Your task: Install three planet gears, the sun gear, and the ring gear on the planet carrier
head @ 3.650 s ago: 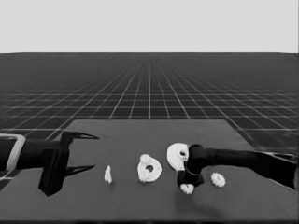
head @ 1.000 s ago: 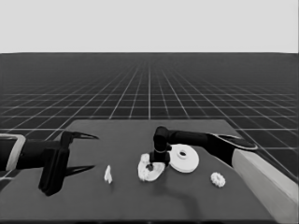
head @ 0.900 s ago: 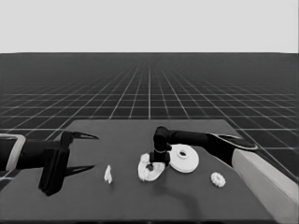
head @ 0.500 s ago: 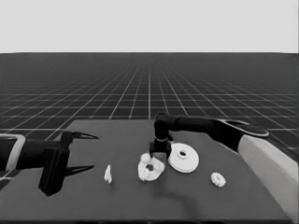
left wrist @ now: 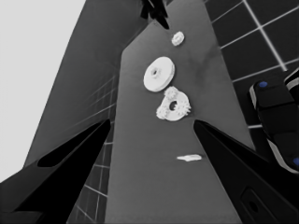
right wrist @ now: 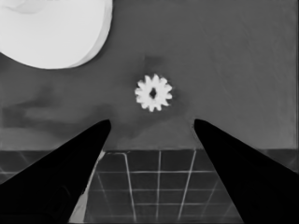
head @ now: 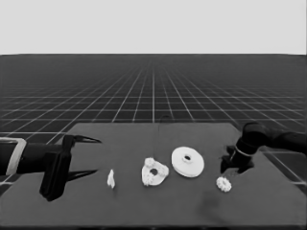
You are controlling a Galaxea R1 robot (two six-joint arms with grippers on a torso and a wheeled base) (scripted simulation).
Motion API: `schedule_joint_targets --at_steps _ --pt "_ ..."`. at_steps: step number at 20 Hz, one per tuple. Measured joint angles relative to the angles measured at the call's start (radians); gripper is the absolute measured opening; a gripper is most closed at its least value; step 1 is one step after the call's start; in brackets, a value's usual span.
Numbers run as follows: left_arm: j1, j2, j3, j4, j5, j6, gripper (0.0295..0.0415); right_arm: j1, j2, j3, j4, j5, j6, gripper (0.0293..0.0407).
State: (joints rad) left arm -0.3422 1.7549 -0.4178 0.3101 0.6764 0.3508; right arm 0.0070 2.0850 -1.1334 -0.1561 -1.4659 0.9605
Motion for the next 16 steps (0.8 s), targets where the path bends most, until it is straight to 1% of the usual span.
schedule_joint_targets --at_steps 2,3,4,5,7,12,14,15,16 --pt "0.000 0.000 0.000 0.000 0.000 0.000 0.0385 0.000 -0.004 -0.006 0.001 0.002 -0.011 0.0385" --pt "0.000 0.000 0.000 0.000 0.000 0.000 0.0385 -0.092 0.012 -0.040 -0.077 0.061 -0.020 0.0385" --pt "0.000 0.000 0.000 0.000 0.000 0.000 0.0385 -0.153 0.029 -0.072 -0.120 0.098 -0.027 0.0385" --pt "0.000 0.000 0.000 0.000 0.000 0.000 0.0385 -0.186 0.042 -0.096 -0.143 0.120 -0.032 0.0385" --pt "0.000 0.000 0.000 0.000 0.000 0.000 0.0385 -0.215 0.055 -0.121 -0.163 0.141 -0.038 0.0385" --pt "0.000 0.000 0.000 0.000 0.000 0.000 0.0385 -0.227 0.062 -0.134 -0.173 0.152 -0.041 0.0385" --pt "0.000 0.000 0.000 0.000 0.000 0.000 0.0385 -0.228 0.062 -0.135 -0.173 0.152 -0.041 0.0314" --pt "0.000 0.000 0.000 0.000 0.000 0.000 0.0385 -0.228 0.062 -0.135 -0.173 0.153 -0.041 0.0310" --pt "0.000 0.000 0.000 0.000 0.000 0.000 0.0385 -0.228 0.062 -0.135 -0.173 0.153 -0.041 0.0310"
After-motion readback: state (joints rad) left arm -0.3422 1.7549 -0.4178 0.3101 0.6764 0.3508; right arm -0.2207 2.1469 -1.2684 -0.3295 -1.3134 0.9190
